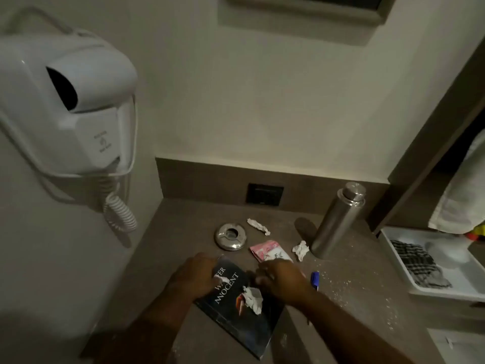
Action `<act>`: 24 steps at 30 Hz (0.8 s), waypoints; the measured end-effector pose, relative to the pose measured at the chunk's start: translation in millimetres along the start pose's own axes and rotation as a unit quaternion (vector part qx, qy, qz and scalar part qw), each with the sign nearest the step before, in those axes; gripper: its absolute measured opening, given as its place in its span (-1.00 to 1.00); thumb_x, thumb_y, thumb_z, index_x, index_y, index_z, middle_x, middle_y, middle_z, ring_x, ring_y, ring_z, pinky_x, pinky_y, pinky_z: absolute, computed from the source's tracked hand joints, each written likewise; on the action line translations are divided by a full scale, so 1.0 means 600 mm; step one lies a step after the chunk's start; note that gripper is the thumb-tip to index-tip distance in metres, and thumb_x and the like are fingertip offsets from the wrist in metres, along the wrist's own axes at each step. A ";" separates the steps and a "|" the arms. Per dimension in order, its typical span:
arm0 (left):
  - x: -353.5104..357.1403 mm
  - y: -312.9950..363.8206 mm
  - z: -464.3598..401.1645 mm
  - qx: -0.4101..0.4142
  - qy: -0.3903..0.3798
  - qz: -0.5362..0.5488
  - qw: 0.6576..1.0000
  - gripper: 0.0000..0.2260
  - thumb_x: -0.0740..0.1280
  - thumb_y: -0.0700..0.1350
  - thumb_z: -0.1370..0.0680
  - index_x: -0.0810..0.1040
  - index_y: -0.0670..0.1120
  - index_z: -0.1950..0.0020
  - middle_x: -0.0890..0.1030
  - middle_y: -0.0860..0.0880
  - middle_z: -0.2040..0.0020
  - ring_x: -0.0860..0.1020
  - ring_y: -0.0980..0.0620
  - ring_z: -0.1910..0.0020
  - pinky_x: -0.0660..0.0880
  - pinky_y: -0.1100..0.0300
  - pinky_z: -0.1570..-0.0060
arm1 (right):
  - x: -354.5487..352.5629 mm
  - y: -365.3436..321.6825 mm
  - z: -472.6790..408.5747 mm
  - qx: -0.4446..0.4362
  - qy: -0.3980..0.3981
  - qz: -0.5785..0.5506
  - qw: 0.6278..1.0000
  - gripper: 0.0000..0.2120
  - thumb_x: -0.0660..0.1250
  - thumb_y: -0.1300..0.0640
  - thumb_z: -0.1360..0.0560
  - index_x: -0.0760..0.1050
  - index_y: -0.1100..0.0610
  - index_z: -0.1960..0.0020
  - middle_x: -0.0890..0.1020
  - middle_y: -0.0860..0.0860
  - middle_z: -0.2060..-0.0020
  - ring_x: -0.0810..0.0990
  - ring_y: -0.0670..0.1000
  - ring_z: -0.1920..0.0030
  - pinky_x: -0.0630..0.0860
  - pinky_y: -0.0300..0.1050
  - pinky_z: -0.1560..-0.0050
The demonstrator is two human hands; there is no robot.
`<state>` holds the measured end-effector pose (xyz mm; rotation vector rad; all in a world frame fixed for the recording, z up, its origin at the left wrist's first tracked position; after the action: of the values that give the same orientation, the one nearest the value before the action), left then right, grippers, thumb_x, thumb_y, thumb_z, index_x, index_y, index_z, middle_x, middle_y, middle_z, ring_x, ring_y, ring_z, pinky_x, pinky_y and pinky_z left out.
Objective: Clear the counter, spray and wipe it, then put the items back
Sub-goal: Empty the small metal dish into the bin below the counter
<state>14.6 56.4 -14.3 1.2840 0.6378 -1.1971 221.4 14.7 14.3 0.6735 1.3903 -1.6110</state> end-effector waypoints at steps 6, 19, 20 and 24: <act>0.051 -0.023 -0.007 -0.008 0.022 -0.039 0.999 -0.79 0.33 0.02 -0.51 0.60 0.02 -0.10 0.53 -0.02 -0.12 0.55 0.00 -0.05 0.48 0.15 -0.03 | 0.111 -0.016 -0.001 -0.044 -0.088 0.142 0.985 -0.57 0.25 0.03 -0.56 0.41 0.09 -0.41 0.43 0.13 -0.36 0.45 0.13 -0.30 0.43 -0.02 -0.33; 0.056 0.108 -0.067 0.011 0.021 0.033 0.999 -0.70 0.27 -0.08 -0.54 0.43 0.08 -0.26 0.54 -0.01 -0.24 0.53 0.00 -0.15 0.51 0.10 -0.14 | -0.077 0.128 -0.047 0.085 0.211 -0.050 0.972 -0.91 0.28 0.25 -0.55 0.55 0.12 0.07 0.54 0.05 0.07 0.54 0.03 0.11 0.46 -0.17 0.06; 0.060 0.135 -0.071 0.031 0.022 0.030 0.999 -0.69 0.25 -0.03 -0.54 0.40 0.08 -0.28 0.52 -0.02 -0.24 0.53 -0.01 -0.14 0.51 0.09 -0.13 | -0.086 0.147 -0.059 0.094 0.190 -0.022 0.977 -0.90 0.30 0.18 -0.56 0.56 0.14 -0.04 0.52 0.07 -0.04 0.57 0.07 0.02 0.48 -0.14 0.01; 0.097 0.216 -0.099 0.062 -0.047 -0.015 0.997 -0.44 0.20 0.21 -0.54 0.18 0.05 -0.48 0.42 -0.11 -0.36 0.46 -0.09 -0.28 0.47 -0.05 -0.25 | -0.067 0.197 -0.108 0.117 0.053 0.071 0.989 -0.63 0.30 -0.02 -0.55 0.46 0.09 -0.31 0.49 0.10 -0.23 0.58 0.12 -0.14 0.52 -0.03 -0.14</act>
<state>166.4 76.0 -32.4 1.3166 0.5217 -1.3314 334.4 89.4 -24.1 0.9866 1.2071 -1.6587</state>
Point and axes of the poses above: each hand's wrist, its own z-axis away from the middle knuckle, its own x-axis out of the palm, y = z × x, the point moved 6 cm from there along -z, towards the middle knuckle
